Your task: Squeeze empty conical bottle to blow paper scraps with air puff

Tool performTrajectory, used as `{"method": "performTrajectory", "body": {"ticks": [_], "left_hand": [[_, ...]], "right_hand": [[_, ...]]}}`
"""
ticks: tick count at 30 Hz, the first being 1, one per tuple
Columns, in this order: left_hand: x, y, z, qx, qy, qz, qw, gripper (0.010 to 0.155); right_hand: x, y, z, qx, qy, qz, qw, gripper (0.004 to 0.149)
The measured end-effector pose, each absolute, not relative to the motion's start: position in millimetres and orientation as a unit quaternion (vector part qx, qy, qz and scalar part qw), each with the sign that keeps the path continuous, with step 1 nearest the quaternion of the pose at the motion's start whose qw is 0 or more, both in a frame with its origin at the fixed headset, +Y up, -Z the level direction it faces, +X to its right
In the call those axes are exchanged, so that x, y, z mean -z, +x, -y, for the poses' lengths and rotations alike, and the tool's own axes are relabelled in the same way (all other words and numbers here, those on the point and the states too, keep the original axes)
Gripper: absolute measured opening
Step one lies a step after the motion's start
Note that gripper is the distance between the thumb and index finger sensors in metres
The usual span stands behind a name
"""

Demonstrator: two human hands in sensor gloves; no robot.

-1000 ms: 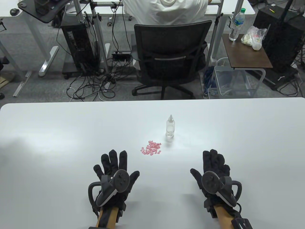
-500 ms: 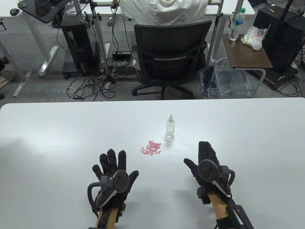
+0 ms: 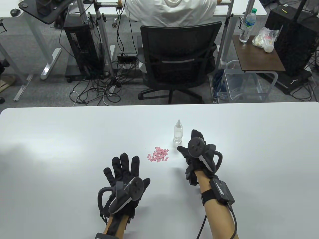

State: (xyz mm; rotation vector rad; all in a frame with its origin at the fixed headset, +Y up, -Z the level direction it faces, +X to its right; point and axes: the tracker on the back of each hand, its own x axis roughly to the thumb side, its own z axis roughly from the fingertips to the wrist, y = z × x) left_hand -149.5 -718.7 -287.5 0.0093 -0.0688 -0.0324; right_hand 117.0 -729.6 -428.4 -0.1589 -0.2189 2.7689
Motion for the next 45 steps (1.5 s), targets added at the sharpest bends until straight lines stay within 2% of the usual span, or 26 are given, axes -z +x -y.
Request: {"method": "performTrajectory", "body": {"ticks": [3,6,12,16,18,21,23,27,30,36,40,45], "left_hand": [[287.9,-150.2,715.5,0.039,0.008,0.028,0.999,0.092],[288.3,-150.9,715.7,0.032,0.012,0.026,0.999,0.091],[288.3,-152.0,716.5,0.035,0.007,0.021,0.999,0.091],[288.8,-152.2,717.2,0.038,0.008,0.02,0.999,0.092],[288.7,-152.4,716.7,0.038,0.008,0.019,0.999,0.092],[288.6,-153.1,716.6,0.037,0.006,0.018,0.999,0.092],[288.8,-154.0,716.7,0.037,0.006,0.016,0.999,0.092],[289.2,-155.3,717.0,0.033,0.005,0.015,0.999,0.091],[289.0,-154.4,717.3,0.03,0.006,0.018,0.999,0.091],[285.1,-146.9,716.1,0.019,0.019,0.045,0.999,0.091],[280.0,-143.9,711.5,-0.016,0.057,0.069,0.996,0.088],[270.5,-137.2,702.2,-0.047,0.136,0.1,0.985,0.08]], "right_hand": [[443.3,111.6,734.0,-0.98,-0.068,0.07,0.174,0.095],[461.0,106.1,741.1,-0.977,-0.078,0.025,0.197,0.098],[480.5,98.8,759.3,-0.967,-0.112,0.012,0.229,0.099],[486.6,95.8,765.1,-0.961,-0.124,0.029,0.247,0.097],[489.8,94.9,765.7,-0.959,-0.13,0.038,0.247,0.092],[489.6,96.1,765.3,-0.95,-0.139,0.065,0.271,0.07],[486.7,98.2,762.1,-0.95,-0.128,0.067,0.279,0.067],[474.3,106.9,744.2,-0.952,-0.088,0.076,0.282,0.066],[454.5,120.8,720.3,-0.951,-0.047,0.091,0.293,0.066],[387.9,156.3,683.0,-0.947,0.019,0.117,0.299,0.065],[343.6,170.3,682.8,-0.948,0.067,0.085,0.298,0.069],[301.1,167.2,703.6,-0.956,0.153,0.0,0.249,0.069]]}}
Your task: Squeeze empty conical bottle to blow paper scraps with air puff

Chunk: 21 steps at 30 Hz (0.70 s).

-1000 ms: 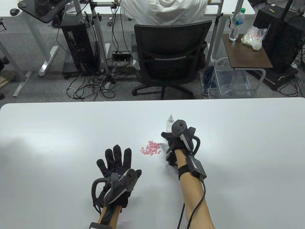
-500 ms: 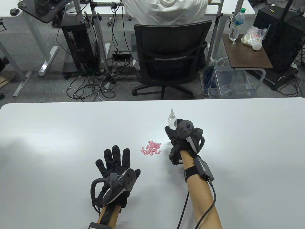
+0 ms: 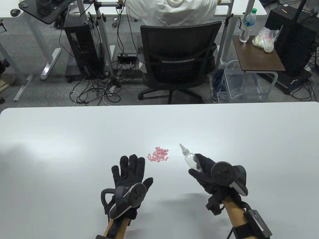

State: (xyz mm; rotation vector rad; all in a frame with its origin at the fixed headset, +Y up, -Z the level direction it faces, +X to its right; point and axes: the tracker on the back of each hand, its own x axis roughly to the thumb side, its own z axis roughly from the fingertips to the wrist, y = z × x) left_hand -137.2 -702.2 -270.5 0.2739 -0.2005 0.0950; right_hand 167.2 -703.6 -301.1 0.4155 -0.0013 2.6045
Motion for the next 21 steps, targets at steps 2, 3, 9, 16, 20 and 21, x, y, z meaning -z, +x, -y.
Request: {"method": "performTrajectory", "body": {"ticks": [2,3,9,16,20,21], "left_hand": [[266.0,-131.9,699.8,-0.051,0.165,0.121,0.978,0.077],[263.9,-128.8,698.9,-0.049,0.179,0.136,0.973,0.075],[252.2,-106.7,698.8,-0.001,0.215,0.225,0.95,0.053],[247.4,-94.3,703.8,0.009,0.2,0.296,0.934,0.049],[237.3,-82.9,704.9,0.036,0.24,0.328,0.913,0.05],[235.5,-80.4,705.3,0.042,0.246,0.335,0.909,0.049]], "right_hand": [[289.4,157.5,715.0,-0.96,0.197,-0.024,0.196,0.068],[287.2,153.9,717.7,-0.961,0.213,-0.03,0.173,0.068],[280.0,137.8,724.7,-0.935,0.297,-0.071,0.18,0.068],[282.8,154.3,736.7,-0.913,0.305,-0.134,0.235,0.068],[282.8,154.6,738.4,-0.905,0.314,-0.145,0.247,0.068],[282.8,154.4,738.8,-0.905,0.316,-0.148,0.242,0.068]]}}
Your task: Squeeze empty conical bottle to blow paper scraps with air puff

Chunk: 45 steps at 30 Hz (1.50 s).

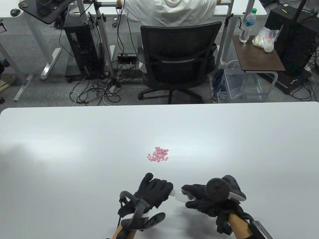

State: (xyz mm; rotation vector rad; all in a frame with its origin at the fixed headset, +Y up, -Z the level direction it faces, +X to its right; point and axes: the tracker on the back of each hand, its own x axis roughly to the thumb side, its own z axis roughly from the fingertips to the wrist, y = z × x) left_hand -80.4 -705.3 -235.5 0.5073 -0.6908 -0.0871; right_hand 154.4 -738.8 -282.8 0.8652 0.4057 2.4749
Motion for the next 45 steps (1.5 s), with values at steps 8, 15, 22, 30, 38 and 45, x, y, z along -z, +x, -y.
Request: {"method": "performTrajectory", "body": {"ticks": [8,15,22,30,38,45], "left_hand": [[240.8,-75.9,706.5,0.05,0.19,0.343,0.919,0.045],[242.4,-89.9,707.7,-0.002,0.202,0.308,0.93,0.055],[251.8,-90.3,711.4,-0.053,0.136,0.296,0.944,0.047],[247.5,-93.0,708.1,-0.088,0.171,0.284,0.939,0.05],[256.7,-100.5,711.3,-0.139,0.11,0.266,0.948,0.047],[254.5,-103.3,712.3,-0.154,0.117,0.27,0.943,0.059]], "right_hand": [[275.3,150.2,738.1,-0.927,0.327,-0.084,0.162,0.067],[278.6,149.6,733.8,-0.926,0.313,-0.082,0.197,0.068],[270.9,149.3,737.0,-0.939,0.32,0.01,0.123,0.067],[275.2,150.4,747.1,-0.926,0.314,-0.063,0.2,0.068],[265.5,143.8,742.5,-0.935,0.333,0.047,0.117,0.067],[266.9,145.2,738.7,-0.938,0.319,0.033,0.133,0.068]]}}
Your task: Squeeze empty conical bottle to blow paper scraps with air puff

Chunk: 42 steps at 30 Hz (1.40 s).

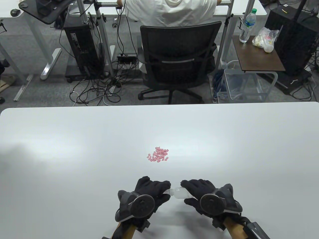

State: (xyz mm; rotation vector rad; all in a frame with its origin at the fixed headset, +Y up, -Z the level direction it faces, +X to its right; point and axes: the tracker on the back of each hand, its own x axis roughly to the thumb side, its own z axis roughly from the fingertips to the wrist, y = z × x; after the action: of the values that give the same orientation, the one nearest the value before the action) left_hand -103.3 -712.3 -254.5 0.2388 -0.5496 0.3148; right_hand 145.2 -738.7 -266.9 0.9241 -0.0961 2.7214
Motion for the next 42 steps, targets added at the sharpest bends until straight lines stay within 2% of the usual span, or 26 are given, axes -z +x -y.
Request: {"method": "performTrajectory", "body": {"ticks": [2,4,8,11,16,24,30,33,42], "left_hand": [[251.7,-100.3,710.0,-0.138,0.153,0.265,0.942,0.055],[251.9,-99.7,708.3,-0.14,0.154,0.266,0.941,0.053],[255.0,-107.2,710.1,-0.208,0.143,0.256,0.933,0.055],[255.5,-108.7,710.9,-0.214,0.146,0.255,0.932,0.051],[253.4,-103.9,712.3,-0.169,0.145,0.267,0.938,0.057],[253.3,-105.1,710.9,-0.169,0.153,0.253,0.94,0.049],[255.2,-105.8,713.6,-0.192,0.128,0.255,0.939,0.055],[254.8,-104.9,712.4,-0.177,0.142,0.25,0.941,0.05],[255.9,-112.6,702.2,-0.182,0.111,0.231,0.949,0.048]], "right_hand": [[266.5,146.2,738.3,-0.936,0.32,0.032,0.142,0.068],[264.8,146.5,737.3,-0.937,0.32,0.046,0.133,0.068],[261.7,145.7,732.6,-0.934,0.324,0.091,0.117,0.068],[262.2,144.5,731.9,-0.935,0.324,0.079,0.119,0.068],[264.0,145.7,734.6,-0.937,0.322,0.059,0.122,0.068],[264.3,146.0,734.3,-0.936,0.321,0.066,0.127,0.069],[264.0,146.0,733.1,-0.938,0.318,0.069,0.123,0.069],[263.8,145.7,733.3,-0.937,0.318,0.07,0.124,0.069],[263.0,150.1,726.5,-0.933,0.323,0.081,0.135,0.069]]}}
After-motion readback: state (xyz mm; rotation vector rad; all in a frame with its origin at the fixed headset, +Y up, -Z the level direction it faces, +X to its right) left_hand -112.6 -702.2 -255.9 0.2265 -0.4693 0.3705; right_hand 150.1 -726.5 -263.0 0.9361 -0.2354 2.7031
